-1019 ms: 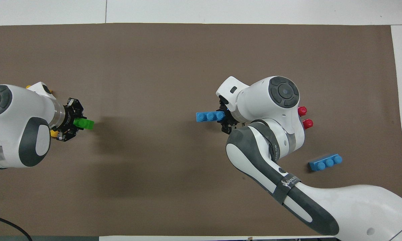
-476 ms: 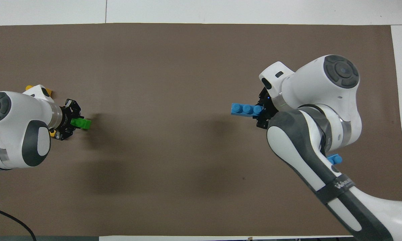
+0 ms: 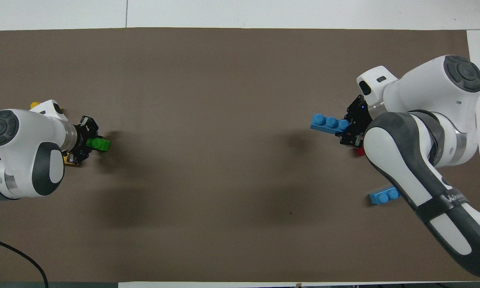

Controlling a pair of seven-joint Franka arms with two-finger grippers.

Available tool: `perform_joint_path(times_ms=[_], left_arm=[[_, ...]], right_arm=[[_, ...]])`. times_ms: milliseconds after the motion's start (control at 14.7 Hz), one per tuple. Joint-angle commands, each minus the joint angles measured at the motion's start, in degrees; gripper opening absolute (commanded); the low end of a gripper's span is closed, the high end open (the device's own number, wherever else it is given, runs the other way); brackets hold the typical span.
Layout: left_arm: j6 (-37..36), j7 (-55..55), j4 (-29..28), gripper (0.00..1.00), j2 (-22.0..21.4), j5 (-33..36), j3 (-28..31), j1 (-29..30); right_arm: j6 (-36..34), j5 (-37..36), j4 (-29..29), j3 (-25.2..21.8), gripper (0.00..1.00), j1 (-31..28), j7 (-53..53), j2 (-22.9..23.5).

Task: Remove green block with left arm and hold with right
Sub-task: 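Move the green brick with the left gripper while the right gripper moves blue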

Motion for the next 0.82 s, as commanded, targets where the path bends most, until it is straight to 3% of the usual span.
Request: perform_joint_path(times_ms=[0, 748], left_arm=[[0.71, 3.52, 2.12, 0.00, 2.21, -0.41, -0.52, 1.37], [2.47, 15.39, 2.91, 0.00, 4.94, -0.41, -0.43, 1.28]], right_arm=[[-0.18, 0.00, -0.90, 0.71, 0.00, -4.51, 1.28, -1.07], [0.52, -6.06, -2.04, 0.36, 0.00, -13.84, 15.69, -1.16]])
